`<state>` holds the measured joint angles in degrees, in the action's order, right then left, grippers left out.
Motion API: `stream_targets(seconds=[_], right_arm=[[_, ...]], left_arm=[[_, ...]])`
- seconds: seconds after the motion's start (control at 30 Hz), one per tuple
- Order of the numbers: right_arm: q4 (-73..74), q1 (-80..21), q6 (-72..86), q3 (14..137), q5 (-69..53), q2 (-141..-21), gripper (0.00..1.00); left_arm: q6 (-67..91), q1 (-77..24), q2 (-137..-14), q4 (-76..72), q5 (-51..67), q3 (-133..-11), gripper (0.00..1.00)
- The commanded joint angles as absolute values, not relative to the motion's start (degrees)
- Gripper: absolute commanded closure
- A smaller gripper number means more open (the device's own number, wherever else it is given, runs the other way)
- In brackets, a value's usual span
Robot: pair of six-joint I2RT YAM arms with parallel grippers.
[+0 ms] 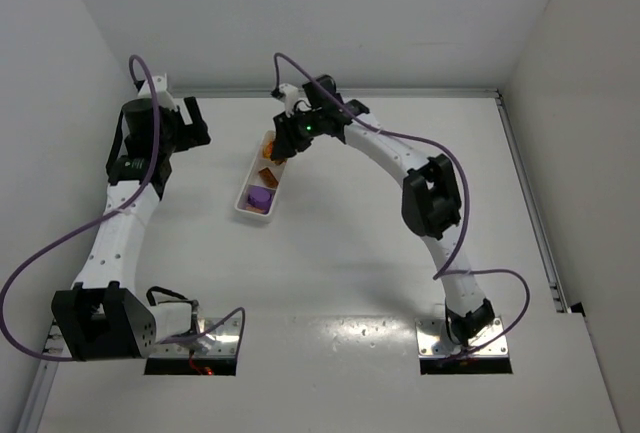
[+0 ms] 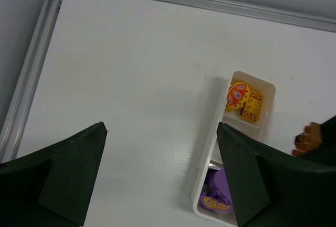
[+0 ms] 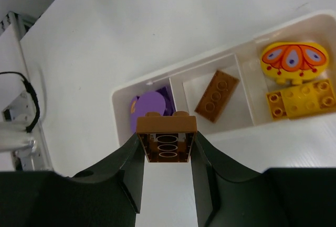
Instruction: Sort the legos into containers by color
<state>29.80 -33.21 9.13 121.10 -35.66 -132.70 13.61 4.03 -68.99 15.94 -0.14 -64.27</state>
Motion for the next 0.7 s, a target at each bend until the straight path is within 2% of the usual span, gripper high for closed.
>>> stream_targets(seconds=[0.0, 0.13, 0.67], right_arm=[[21.5, -34.8, 13.7, 123.7, -32.8, -134.8, 0.98], [19.8, -35.4, 15.0, 129.0, -31.4, -138.5, 0.97], [19.8, -36.7, 12.9, 129.0, -30.3, -143.6, 0.96]], left_arm=[[13.1, 5.1, -67.1, 14.9, 2.5, -64.1, 0.07], [12.4, 5.1, -67.1, 15.6, 3.4, -64.1, 0.07], [11.1, 7.7, -68.8, 15.6, 5.7, -61.8, 0.07]])
